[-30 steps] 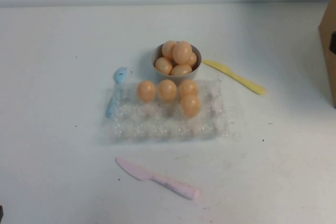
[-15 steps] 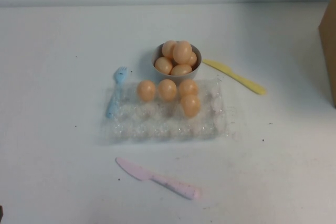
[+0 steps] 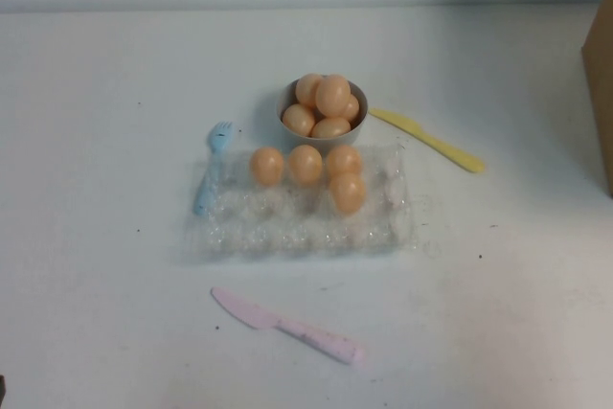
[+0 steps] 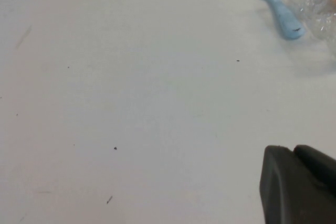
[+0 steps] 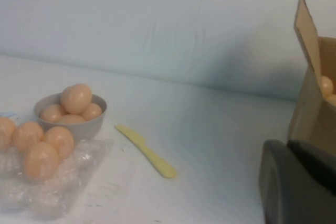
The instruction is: Take an egg out of the egg box
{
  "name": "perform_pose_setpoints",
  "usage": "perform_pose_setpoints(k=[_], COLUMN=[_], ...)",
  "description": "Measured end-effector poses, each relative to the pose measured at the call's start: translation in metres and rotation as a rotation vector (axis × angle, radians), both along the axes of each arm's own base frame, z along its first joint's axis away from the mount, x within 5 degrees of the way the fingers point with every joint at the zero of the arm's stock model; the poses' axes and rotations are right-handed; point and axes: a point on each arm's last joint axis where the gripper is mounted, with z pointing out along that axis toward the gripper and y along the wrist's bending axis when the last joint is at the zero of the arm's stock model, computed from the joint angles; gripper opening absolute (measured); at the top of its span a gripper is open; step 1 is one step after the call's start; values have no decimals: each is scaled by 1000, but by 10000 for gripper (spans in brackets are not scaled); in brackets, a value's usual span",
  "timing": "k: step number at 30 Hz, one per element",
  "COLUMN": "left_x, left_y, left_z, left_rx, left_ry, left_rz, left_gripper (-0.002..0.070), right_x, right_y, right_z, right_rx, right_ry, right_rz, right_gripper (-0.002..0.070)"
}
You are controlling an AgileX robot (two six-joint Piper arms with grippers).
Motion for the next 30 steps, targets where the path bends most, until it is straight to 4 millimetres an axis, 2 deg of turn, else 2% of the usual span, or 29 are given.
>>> perform_pose_setpoints(k=[6, 12, 30], left_x=[0, 0, 0], left_y=[0, 0, 0], left_z=[0, 0, 0], left_rx=[0, 0, 0], left_ry=[0, 0, 0], left_rz=[0, 0, 0], left_gripper=[-3, -3, -3], right_x=[2, -6, -12], right_y=[-11, -21, -21], right_z=[-16, -37, -31], right_rx=[2, -13, 8], right_ry=[26, 37, -35], right_rz=[-127, -212, -220], right_gripper=[-11, -11, -11])
